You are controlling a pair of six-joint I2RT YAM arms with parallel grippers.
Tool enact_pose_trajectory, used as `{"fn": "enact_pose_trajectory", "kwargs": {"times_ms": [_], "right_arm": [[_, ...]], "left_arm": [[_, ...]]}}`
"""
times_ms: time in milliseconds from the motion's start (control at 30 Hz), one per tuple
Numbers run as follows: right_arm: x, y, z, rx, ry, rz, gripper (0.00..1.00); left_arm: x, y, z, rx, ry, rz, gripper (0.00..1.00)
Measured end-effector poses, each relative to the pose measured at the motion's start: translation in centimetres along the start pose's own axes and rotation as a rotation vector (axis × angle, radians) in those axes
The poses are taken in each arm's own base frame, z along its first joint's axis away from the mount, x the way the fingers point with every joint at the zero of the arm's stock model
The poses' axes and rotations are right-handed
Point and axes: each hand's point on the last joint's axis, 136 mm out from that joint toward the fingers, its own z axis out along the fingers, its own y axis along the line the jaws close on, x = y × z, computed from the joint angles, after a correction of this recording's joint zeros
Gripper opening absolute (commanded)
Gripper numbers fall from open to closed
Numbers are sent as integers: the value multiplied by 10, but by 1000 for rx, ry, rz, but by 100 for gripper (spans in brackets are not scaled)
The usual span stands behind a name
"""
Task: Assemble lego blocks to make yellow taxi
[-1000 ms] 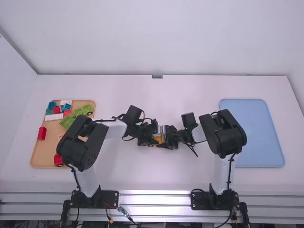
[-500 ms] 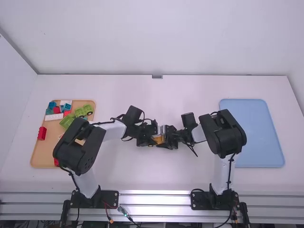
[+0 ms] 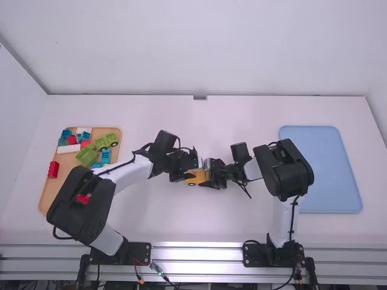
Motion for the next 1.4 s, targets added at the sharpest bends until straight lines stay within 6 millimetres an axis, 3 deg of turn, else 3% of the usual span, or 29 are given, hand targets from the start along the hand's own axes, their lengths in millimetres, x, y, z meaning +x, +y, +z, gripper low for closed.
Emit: {"fn": "enact_pose_trajectory", "kwargs": {"times_ms": [67, 100, 233, 400, 533, 700, 800, 867, 900, 933, 967, 1167, 1200, 1300, 1400], "right_arm": [[0, 0, 0, 1, 0, -1, 27], [0, 0, 0, 1, 1, 0, 28], [1, -2, -3, 13, 26, 11, 28], [5, -15, -15, 89, 110, 71, 29], [7, -33, -38, 206, 206, 128, 30], [-12, -61, -80, 398, 267, 175, 25], [-26, -78, -129, 571, 298, 232, 22], [-26, -83, -150, 640, 314, 268, 22], [-24, -86, -179, 727, 331, 317, 22], [-23, -87, -184, 743, 336, 324, 21], [-19, -89, -210, 817, 349, 365, 20], [24, -85, -316, 1116, 353, 619, 21], [24, -85, -316, 1116, 353, 619, 21], [58, -69, -374, 1275, 341, 771, 22], [82, -60, -393, 1328, 335, 853, 25]], "left_arm": [[0, 5, -9, -35, 19, 3, 73], [0, 10, -16, -61, 28, 5, 99], [0, 29, -45, -161, 28, -22, 99], [9, 75, -96, -365, -22, -183, 99], [37, 114, -137, -530, -70, -397, 99], [71, 137, -170, -649, -104, -619, 99], [85, 147, -178, -691, -132, -717, 99], [90, 149, -178, -696, -136, -745, 99], [94, 153, -175, -698, -141, -761, 99], [94, 153, -174, -698, -143, -762, 99], [96, 157, -172, -702, -151, -766, 99], [110, 169, -155, -702, -160, -787, 99], [110, 169, -155, -702, -160, -787, 99], [114, 175, -149, -708, -168, -784, 99], [112, 179, -152, -726, -199, -796, 99]]}}
